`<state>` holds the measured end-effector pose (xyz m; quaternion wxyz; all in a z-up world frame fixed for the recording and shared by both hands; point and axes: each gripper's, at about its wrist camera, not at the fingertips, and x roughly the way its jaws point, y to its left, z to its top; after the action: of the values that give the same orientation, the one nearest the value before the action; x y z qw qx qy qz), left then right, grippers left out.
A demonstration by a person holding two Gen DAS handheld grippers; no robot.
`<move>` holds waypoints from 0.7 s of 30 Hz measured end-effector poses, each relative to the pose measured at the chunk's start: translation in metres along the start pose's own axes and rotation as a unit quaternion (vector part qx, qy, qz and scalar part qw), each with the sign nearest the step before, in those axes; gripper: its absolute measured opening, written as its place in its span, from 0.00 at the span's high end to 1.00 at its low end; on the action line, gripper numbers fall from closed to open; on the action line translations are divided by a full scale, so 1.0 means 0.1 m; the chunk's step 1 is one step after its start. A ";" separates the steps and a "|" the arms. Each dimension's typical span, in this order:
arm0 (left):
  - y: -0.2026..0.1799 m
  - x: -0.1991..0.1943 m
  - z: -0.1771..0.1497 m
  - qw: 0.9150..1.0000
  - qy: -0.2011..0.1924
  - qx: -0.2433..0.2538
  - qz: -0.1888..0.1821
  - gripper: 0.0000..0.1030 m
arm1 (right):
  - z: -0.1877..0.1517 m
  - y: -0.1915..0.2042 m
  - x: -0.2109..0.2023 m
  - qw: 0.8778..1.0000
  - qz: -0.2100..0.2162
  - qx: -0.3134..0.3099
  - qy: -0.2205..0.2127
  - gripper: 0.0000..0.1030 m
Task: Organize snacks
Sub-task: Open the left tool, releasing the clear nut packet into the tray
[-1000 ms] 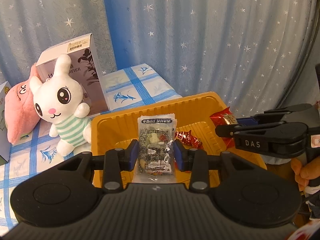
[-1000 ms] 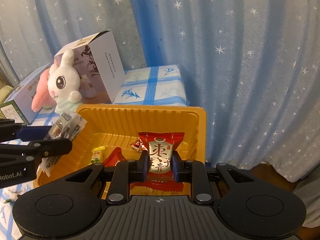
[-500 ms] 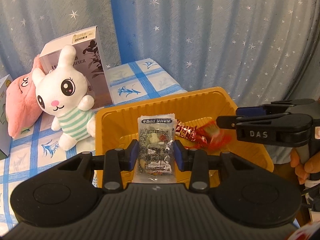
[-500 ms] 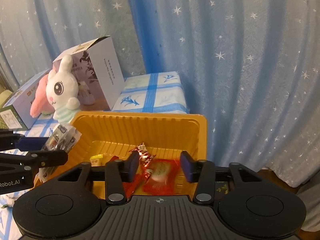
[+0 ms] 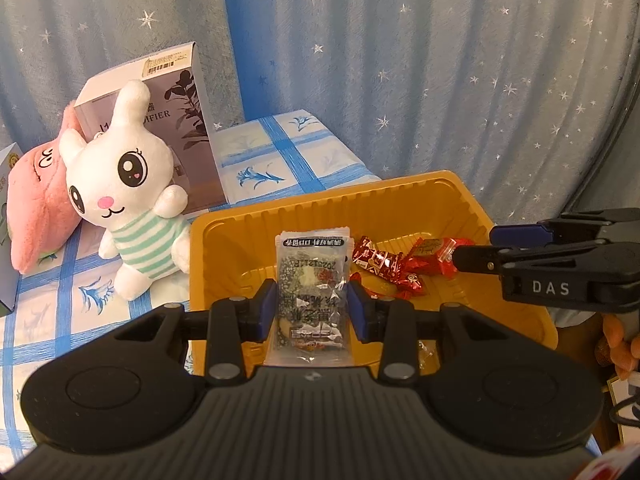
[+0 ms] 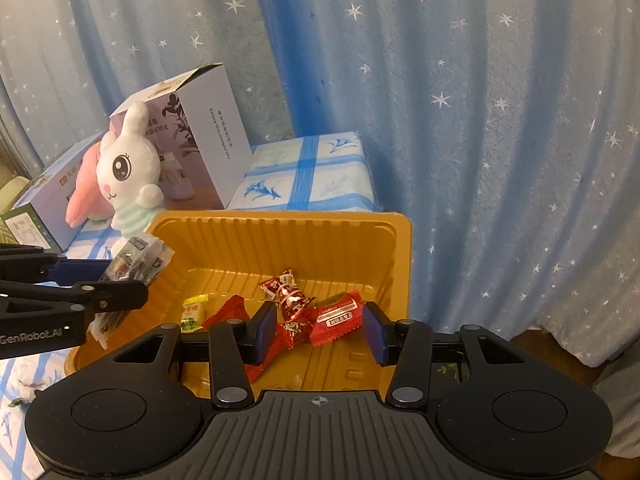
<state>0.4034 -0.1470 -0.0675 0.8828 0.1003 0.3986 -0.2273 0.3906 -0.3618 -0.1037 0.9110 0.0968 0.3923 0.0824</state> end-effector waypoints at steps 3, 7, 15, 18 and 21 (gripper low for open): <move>0.00 0.05 0.03 1.000 0.002 -0.002 -0.001 0.66 | 0.00 0.00 0.00 1.000 0.000 0.000 -0.001 0.54; -0.03 0.12 0.07 1.000 0.003 -0.001 0.001 0.66 | 0.01 0.00 0.01 1.000 0.000 0.001 -0.002 0.54; 0.02 0.26 0.14 1.000 0.009 -0.021 0.012 0.66 | 0.01 0.02 -0.01 1.000 0.001 -0.003 -0.002 0.53; 0.06 0.27 0.11 1.000 0.017 -0.019 0.015 0.66 | 0.01 0.03 -0.02 1.000 0.004 -0.007 0.001 0.53; 0.09 0.25 0.07 1.000 0.021 -0.019 0.013 0.66 | 0.00 0.04 -0.03 1.000 0.009 -0.011 0.002 0.51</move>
<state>0.4264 -0.1496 -0.0817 0.8790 0.0938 0.4197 -0.2061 0.3885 -0.3586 -0.1006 0.9106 0.0898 0.3920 0.0950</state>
